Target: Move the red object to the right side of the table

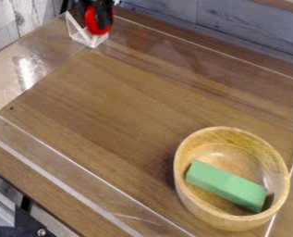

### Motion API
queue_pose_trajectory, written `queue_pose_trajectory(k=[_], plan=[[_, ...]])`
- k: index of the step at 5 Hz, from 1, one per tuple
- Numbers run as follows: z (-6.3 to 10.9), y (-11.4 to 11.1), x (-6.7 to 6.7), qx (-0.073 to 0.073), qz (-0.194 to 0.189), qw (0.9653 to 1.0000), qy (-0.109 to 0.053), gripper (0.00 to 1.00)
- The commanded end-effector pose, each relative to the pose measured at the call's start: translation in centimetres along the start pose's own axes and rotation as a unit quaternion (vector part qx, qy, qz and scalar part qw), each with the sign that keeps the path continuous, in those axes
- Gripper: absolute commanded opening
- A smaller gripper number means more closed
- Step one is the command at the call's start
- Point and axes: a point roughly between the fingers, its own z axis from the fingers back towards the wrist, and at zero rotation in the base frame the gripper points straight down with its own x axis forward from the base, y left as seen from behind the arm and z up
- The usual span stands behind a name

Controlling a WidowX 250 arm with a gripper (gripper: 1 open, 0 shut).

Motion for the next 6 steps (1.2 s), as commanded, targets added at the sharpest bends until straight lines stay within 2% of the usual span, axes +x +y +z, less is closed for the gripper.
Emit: queue_pose_trajectory(k=[1,3,4,6], plan=[[4.3,-3.9,0.1,0.020,-0.042,0.9977,-0.049,0.00],[3.0,-8.8,0.0,-0.009,-0.093,0.9952,-0.029,0.00],[3.2,-10.8,-0.1,-0.026,-0.098,0.9946,-0.022,0.00],[1.7,-14.8,-0.4,-0.073,-0.100,0.9923,0.000,0.00]])
